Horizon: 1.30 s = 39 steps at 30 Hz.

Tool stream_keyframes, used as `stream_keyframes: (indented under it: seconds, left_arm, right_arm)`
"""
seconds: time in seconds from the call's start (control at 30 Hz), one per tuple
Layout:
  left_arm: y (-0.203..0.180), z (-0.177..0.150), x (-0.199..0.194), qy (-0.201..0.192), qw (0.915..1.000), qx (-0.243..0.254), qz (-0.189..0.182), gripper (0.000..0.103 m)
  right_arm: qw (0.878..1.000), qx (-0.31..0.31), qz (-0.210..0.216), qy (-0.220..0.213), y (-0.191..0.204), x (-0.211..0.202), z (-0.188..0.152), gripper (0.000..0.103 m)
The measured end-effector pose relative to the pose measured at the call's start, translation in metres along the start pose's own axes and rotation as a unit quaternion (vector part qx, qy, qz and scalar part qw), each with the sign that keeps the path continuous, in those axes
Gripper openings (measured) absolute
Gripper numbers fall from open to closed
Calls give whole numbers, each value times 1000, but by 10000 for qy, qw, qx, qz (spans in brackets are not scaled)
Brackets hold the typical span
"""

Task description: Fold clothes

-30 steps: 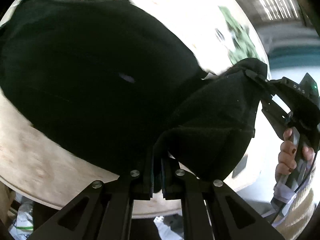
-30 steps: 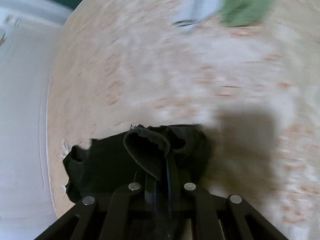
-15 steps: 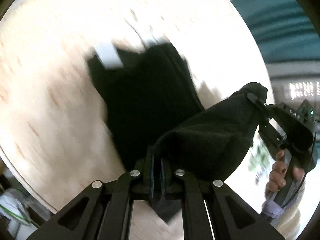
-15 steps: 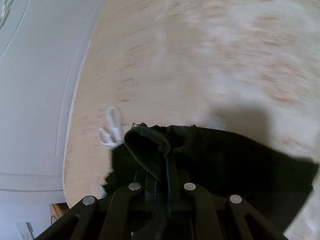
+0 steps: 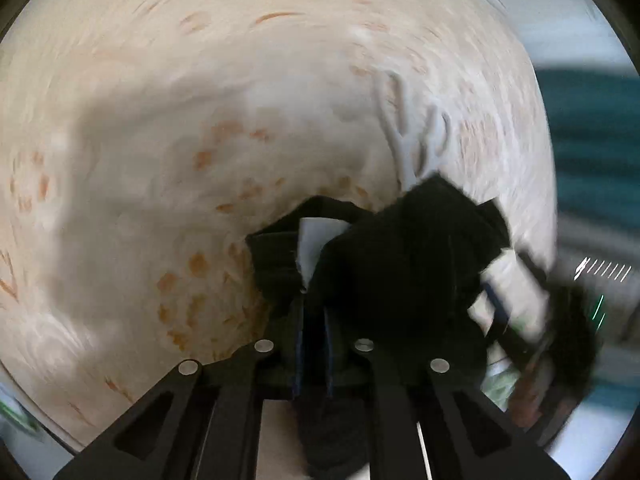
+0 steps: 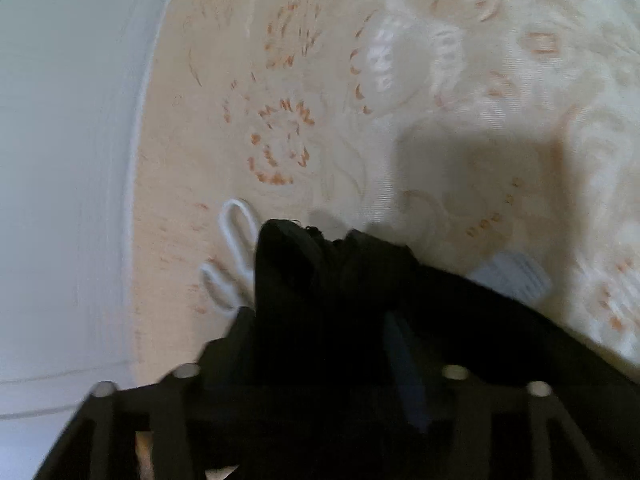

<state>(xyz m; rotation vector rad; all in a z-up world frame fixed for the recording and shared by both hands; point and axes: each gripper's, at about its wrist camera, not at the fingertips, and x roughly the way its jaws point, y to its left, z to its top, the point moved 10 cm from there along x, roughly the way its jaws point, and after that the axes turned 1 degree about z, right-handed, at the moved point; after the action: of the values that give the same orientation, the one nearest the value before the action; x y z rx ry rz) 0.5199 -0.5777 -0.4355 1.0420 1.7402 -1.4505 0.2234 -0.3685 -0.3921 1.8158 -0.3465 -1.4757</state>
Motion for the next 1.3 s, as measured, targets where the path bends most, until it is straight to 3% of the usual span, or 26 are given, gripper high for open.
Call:
stream_keyframes:
  seconds: [0.03, 0.1, 0.17, 0.2, 0.3, 0.4, 0.5, 0.63, 0.8, 0.83, 0.9, 1.0, 1.03, 1.07, 1.1, 1.13, 1.23, 1.3]
  left_arm:
    - [5, 0, -4, -2, 9996, -224, -162, 11]
    - [18, 1, -19, -270, 9983, -506, -85, 28]
    - [30, -4, -39, -602, 9965, -564, 129, 68]
    - [31, -15, -45, -618, 9968, -475, 175, 72]
    - [20, -62, -38, -202, 9993, 116, 300, 74]
    - [9, -130, -14, 437, 9964, 632, 360, 74]
    - [3, -186, 25, 916, 9943, 454, 289, 74]
    - [5, -234, 64, 1100, 9932, 100, 356, 74]
    - [6, -253, 87, 754, 9942, -624, 444, 77]
    - [3, -253, 90, 647, 9943, -707, 470, 78]
    - [-4, -253, 95, 466, 9941, -787, 578, 79]
    - [-24, -255, 105, 332, 9939, -912, 523, 79]
    - [-31, -257, 109, 358, 9938, -912, 523, 70]
    - [-37, -259, 113, 390, 9936, -889, 573, 42]
    - [-41, -263, 116, 428, 9928, -971, 550, 22]
    - [-44, -267, 119, 485, 9910, -1168, 439, 8]
    - [-50, -283, 123, 639, 9815, -1805, 55, 7]
    - [-54, -306, 121, 786, 9785, -1907, -2, 6]
  right_arm:
    - [9997, 121, 158, -159, -6, -18, -5, 61]
    - [9979, 396, 282, -434, -26, -52, -19, 64]
    - [9948, 718, 201, -697, -57, -87, -43, 66]
    - [9937, 848, 6, -728, -77, -100, -57, 66]
    - [9896, 1140, -576, -655, -133, -128, -96, 68]
    - [9879, 1292, -784, -340, -172, -127, -126, 68]
    - [9907, 1111, -773, -140, -174, -114, -133, 68]
    - [9937, 953, -490, -326, -168, -99, -120, 68]
    - [9940, 988, -314, -361, -176, -82, -108, 63]
    - [9937, 1033, -214, -380, -178, -82, -107, 60]
    - [9932, 1089, -21, -406, -180, -83, -108, 34]
    - [9940, 988, 208, -412, -177, -86, -108, 11]
    - [9944, 940, 257, -417, -175, -89, -108, 10]
    - [9948, 880, 276, -423, -173, -91, -108, 9]
    - [9953, 813, 289, -430, -170, -94, -107, 8]
    - [9955, 776, 292, -449, -169, -99, -106, 7]
    - [9931, 915, 469, -566, -174, -119, -107, 6]
    - [9902, 1113, 549, -643, -178, -131, -108, 6]
